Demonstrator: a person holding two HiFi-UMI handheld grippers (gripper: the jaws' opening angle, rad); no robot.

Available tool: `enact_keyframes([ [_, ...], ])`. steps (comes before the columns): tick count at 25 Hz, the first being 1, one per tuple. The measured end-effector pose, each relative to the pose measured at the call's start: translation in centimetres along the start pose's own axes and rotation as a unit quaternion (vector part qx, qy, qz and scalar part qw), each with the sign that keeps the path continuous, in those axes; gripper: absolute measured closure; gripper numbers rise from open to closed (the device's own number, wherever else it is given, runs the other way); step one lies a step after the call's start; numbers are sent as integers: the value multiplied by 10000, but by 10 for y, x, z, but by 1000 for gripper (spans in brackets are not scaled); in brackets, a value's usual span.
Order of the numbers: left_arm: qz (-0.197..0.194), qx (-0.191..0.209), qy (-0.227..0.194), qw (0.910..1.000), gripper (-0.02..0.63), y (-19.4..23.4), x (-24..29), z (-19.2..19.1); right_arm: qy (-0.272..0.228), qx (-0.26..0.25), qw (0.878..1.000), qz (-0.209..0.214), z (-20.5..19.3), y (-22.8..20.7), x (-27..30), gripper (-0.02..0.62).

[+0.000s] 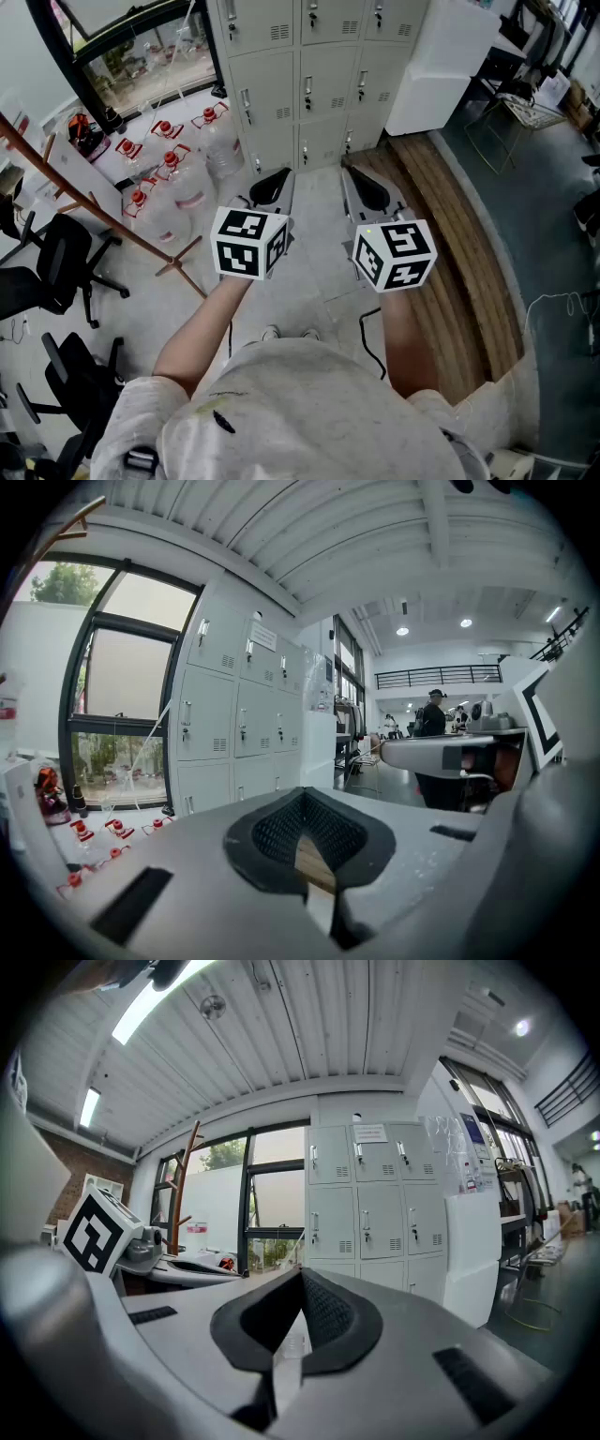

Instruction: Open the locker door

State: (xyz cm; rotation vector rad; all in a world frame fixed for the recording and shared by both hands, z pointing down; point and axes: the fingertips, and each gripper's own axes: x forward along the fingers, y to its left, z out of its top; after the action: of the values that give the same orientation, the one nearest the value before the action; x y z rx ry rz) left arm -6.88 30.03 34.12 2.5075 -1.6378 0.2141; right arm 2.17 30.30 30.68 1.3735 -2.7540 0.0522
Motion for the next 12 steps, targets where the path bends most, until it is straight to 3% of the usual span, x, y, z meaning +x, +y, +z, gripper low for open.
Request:
enact_keyframes([
  [12,-3,73,-39,10000,600,-30,27,9,-117,219,9997,15,0,-37,-13,600],
])
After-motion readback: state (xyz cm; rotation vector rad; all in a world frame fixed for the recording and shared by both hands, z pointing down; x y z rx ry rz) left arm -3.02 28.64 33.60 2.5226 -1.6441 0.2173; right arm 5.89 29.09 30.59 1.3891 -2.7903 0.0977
